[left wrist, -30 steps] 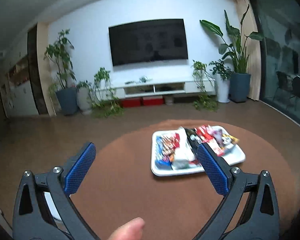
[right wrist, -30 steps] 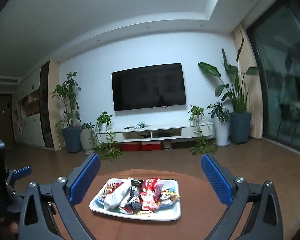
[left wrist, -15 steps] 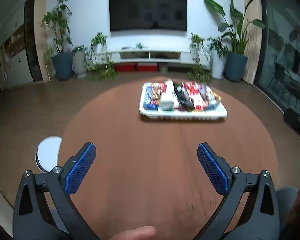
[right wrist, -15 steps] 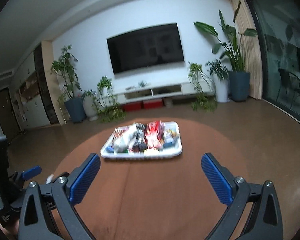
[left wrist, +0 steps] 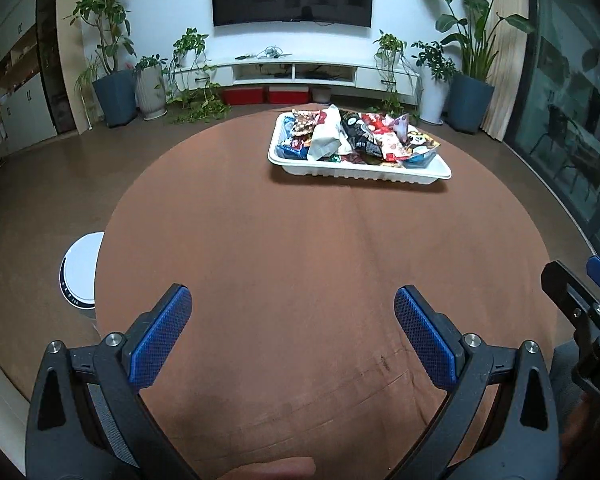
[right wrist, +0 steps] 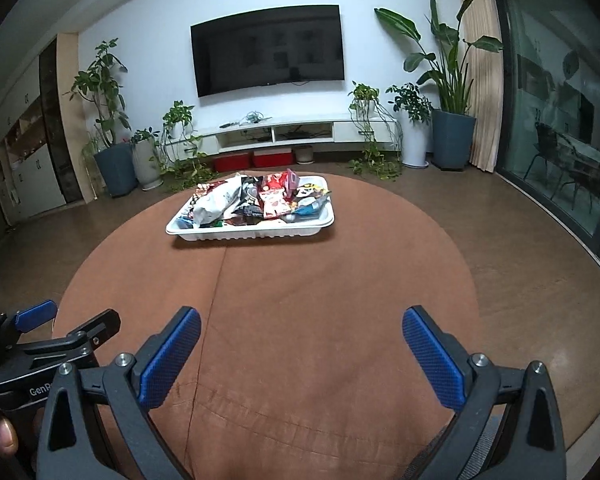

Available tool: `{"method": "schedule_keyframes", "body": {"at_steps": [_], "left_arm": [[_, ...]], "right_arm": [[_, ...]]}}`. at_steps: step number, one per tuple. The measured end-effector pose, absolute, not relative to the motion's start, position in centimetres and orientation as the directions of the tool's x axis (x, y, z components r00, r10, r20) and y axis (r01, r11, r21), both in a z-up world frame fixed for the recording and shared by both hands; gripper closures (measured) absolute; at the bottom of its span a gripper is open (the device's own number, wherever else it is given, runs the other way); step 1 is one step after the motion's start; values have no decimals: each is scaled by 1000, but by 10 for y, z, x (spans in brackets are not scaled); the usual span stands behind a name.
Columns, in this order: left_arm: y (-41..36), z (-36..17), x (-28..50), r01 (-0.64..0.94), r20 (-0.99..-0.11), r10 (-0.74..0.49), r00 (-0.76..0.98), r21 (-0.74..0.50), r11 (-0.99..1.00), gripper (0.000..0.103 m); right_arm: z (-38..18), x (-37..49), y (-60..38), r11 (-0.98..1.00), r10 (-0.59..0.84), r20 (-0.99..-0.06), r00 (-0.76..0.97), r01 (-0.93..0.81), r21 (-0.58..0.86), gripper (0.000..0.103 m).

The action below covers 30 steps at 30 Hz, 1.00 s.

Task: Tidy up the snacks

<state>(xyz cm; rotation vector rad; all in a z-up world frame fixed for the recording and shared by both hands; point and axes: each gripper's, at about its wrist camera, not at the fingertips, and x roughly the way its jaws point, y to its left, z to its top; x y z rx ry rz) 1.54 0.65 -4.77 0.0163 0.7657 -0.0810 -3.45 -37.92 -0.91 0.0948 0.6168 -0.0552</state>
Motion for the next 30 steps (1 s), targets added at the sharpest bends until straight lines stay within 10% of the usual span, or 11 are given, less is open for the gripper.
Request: {"method": "schedule_keyframes", "body": {"at_steps": [30], "left_arm": [[8,-63,31,94,-725,-78,684,-18,995,0]], "right_arm": [[-24,-23,-365,998,5,-658,753,39,52,0]]}}
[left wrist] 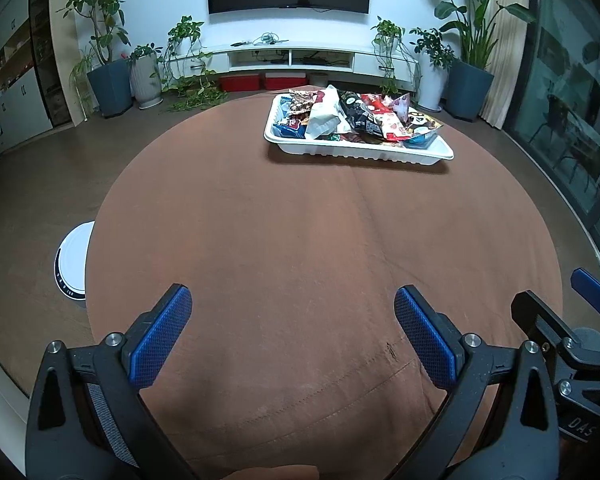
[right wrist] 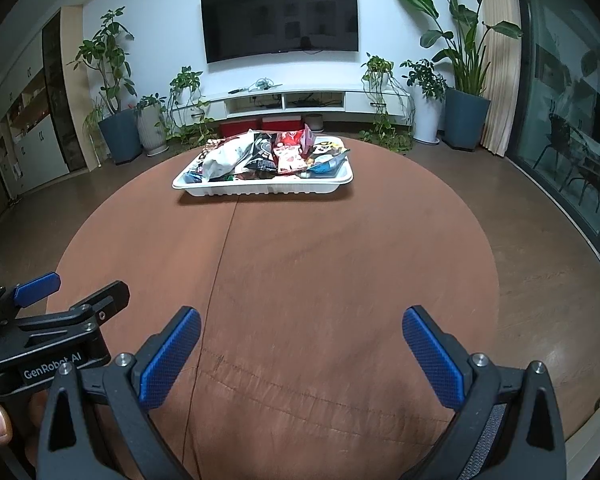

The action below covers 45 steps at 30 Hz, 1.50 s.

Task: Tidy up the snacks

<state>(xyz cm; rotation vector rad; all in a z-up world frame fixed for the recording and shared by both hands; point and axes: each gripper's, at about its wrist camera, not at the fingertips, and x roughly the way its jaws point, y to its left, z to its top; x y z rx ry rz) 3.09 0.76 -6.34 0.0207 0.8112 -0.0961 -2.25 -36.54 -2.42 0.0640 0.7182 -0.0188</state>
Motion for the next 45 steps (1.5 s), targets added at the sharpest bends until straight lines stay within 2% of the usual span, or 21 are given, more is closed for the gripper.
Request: {"method": "schedule_keyframes", "body": {"at_steps": [45], "left_arm": [[9,-67,37,74,-737,-65,673,-20,997,0]], "right_arm": [[-25,-22,-362,998,7,-665,747,38,53,0]]}}
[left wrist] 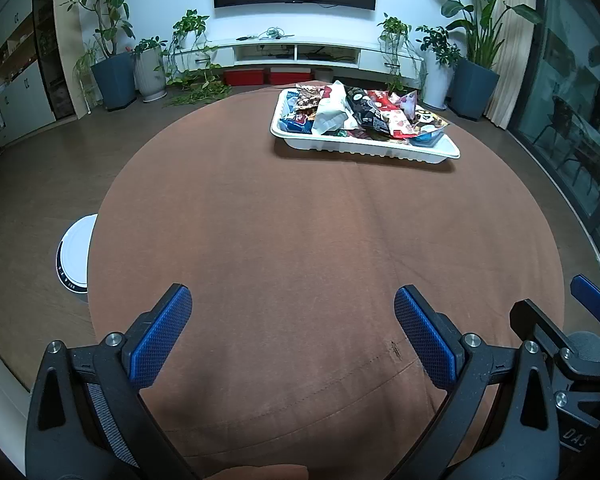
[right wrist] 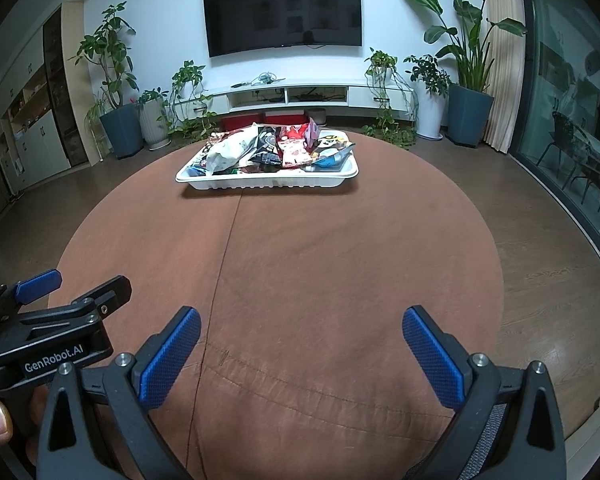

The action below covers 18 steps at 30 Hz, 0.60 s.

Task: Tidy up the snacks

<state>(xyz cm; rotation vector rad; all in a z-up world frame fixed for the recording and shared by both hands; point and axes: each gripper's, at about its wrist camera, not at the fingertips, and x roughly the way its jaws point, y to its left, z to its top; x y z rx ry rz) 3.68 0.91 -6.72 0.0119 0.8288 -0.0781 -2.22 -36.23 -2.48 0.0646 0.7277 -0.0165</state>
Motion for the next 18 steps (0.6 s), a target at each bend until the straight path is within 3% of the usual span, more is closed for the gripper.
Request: {"method": "schedule_keyframes", "body": {"at_steps": [18], "left_arm": [[11,-69,37,76,-745,-74,663,-32,997,0]], "right_arm": [[-24,-23,-361,998,11,-669,743,36,57,0]]}}
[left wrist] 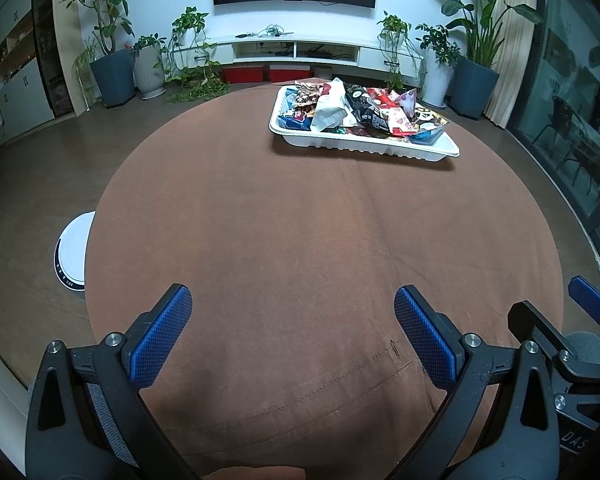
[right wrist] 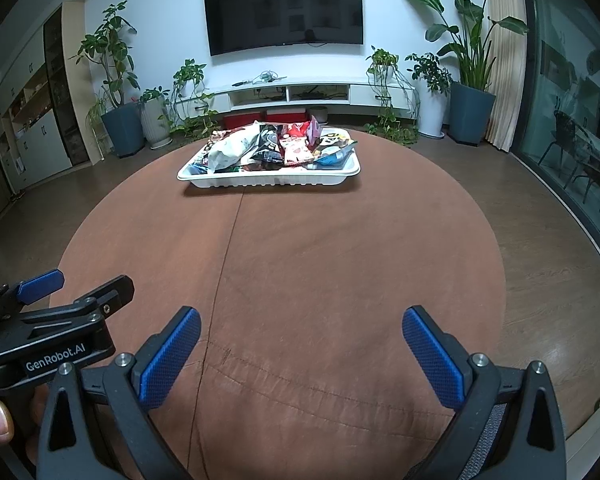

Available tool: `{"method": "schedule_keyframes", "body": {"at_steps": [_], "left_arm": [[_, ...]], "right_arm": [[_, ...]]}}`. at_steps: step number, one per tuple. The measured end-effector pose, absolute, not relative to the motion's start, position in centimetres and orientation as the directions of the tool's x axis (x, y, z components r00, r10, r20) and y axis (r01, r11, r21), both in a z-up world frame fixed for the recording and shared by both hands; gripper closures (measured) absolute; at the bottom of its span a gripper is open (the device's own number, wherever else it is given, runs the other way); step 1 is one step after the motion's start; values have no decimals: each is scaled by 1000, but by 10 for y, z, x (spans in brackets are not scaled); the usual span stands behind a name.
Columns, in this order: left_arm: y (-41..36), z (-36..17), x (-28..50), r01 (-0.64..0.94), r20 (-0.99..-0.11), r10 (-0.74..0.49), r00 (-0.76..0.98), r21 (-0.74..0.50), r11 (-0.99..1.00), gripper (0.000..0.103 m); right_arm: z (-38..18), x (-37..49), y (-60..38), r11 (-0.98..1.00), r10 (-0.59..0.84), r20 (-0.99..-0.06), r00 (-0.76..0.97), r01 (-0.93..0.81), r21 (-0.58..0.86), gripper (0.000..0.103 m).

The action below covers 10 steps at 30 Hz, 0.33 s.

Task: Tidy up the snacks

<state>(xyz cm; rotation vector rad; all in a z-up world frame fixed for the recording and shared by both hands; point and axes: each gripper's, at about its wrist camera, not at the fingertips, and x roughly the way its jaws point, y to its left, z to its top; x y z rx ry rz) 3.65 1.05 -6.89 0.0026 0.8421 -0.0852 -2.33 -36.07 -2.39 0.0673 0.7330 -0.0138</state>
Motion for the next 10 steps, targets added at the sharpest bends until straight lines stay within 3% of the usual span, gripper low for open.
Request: {"method": "schedule_keyframes", "body": {"at_steps": [10], "left_arm": [[12,-67,37,80,-732,-67,678,-17,997,0]], "right_arm": [[-29,-33,-359,996,22,-680,733,42,78,0]]}}
